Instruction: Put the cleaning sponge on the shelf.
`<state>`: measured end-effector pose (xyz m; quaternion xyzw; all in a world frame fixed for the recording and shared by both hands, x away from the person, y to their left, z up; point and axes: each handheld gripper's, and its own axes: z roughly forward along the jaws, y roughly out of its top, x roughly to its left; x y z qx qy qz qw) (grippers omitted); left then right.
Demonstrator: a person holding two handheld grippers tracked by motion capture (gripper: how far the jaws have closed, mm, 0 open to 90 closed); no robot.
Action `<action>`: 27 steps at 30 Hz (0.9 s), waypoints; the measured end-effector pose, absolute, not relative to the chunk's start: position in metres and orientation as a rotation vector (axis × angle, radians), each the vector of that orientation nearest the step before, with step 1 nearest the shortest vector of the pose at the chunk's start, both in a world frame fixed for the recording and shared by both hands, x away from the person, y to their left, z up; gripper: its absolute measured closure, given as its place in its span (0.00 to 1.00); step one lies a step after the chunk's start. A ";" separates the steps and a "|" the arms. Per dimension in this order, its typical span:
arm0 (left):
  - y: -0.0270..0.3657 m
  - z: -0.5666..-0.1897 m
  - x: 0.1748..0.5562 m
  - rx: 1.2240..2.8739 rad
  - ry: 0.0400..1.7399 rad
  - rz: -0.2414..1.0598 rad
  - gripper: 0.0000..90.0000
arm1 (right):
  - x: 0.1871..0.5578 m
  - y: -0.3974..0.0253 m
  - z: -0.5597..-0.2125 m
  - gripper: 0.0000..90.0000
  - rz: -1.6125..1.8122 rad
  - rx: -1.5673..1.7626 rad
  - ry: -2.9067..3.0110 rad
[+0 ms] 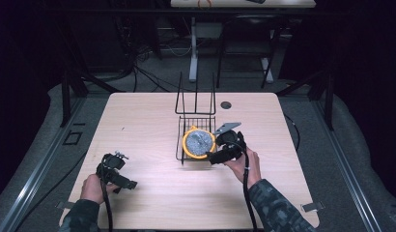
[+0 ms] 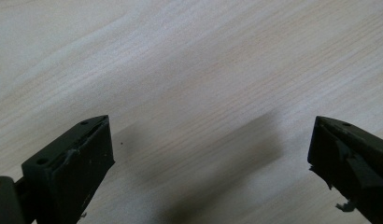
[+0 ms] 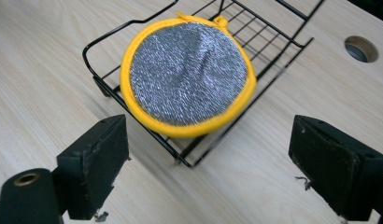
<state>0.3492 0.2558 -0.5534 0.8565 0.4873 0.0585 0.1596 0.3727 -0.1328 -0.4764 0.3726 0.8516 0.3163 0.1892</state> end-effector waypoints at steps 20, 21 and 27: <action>0.248 -0.553 0.355 2.467 1.357 0.166 0.00 | 0.338 -0.218 -0.468 0.03 0.854 1.214 2.314; 0.248 -0.553 0.355 2.468 1.352 0.164 0.00 | 0.337 -0.223 -0.469 0.02 0.846 1.229 2.308; 0.244 -0.554 0.358 2.478 1.336 0.159 0.00 | 0.326 -0.247 -0.480 0.02 0.813 1.305 2.289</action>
